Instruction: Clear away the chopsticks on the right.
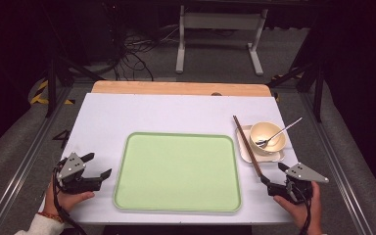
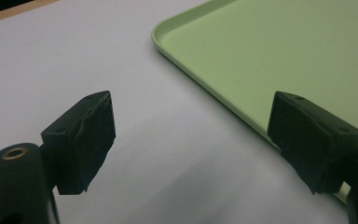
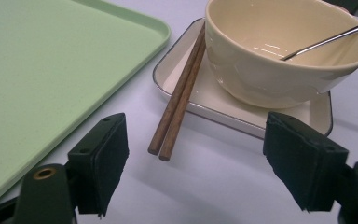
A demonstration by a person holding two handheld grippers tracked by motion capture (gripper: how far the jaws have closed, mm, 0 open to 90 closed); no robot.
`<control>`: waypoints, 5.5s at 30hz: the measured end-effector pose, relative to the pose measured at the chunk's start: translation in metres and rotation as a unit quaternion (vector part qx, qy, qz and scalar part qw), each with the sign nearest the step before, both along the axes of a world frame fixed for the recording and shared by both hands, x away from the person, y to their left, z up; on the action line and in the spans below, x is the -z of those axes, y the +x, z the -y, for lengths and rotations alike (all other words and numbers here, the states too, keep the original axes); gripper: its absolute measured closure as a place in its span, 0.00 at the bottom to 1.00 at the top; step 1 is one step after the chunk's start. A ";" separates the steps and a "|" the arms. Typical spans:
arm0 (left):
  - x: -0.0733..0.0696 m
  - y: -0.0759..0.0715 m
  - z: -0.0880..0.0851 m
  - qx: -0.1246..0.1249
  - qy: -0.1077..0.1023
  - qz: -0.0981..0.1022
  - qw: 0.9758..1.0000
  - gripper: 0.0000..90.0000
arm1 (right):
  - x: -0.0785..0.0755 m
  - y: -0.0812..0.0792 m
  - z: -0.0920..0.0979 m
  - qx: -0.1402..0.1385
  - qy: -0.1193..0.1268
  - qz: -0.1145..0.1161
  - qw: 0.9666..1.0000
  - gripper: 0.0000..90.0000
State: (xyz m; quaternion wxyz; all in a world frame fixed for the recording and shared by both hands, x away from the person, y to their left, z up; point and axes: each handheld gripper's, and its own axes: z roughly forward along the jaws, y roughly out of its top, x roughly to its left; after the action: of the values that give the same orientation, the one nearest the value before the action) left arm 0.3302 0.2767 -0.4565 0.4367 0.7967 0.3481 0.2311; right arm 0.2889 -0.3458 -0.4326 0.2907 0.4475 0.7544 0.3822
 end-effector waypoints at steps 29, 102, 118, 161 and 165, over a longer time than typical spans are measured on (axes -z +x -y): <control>0.001 -0.002 0.002 0.004 0.018 0.001 1.000 0.18 | -0.008 0.012 -0.037 -0.044 -0.033 -0.012 0.998 0.63; 0.001 -0.004 0.003 0.014 0.015 0.006 1.000 0.20 | 0.008 0.034 -0.044 -0.003 -0.069 -0.070 0.995 0.75; 0.001 -0.004 0.003 0.015 0.014 0.005 1.000 0.20 | 0.012 0.039 -0.036 0.040 -0.067 -0.089 0.993 0.92; -0.001 -0.005 0.002 0.010 0.015 0.015 1.000 0.20 | -0.010 0.020 -0.039 0.010 -0.042 -0.044 0.998 0.94; 0.000 -0.005 0.002 0.010 0.015 0.015 1.000 0.20 | -0.012 0.016 -0.042 -0.001 -0.038 -0.043 0.998 0.94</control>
State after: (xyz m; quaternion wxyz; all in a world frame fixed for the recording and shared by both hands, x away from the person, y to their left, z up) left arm 0.3252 0.2742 -0.4560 0.4325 0.8029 0.3301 0.2435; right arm 0.3046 -0.3035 -0.4204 0.2746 0.4511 0.7808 0.3338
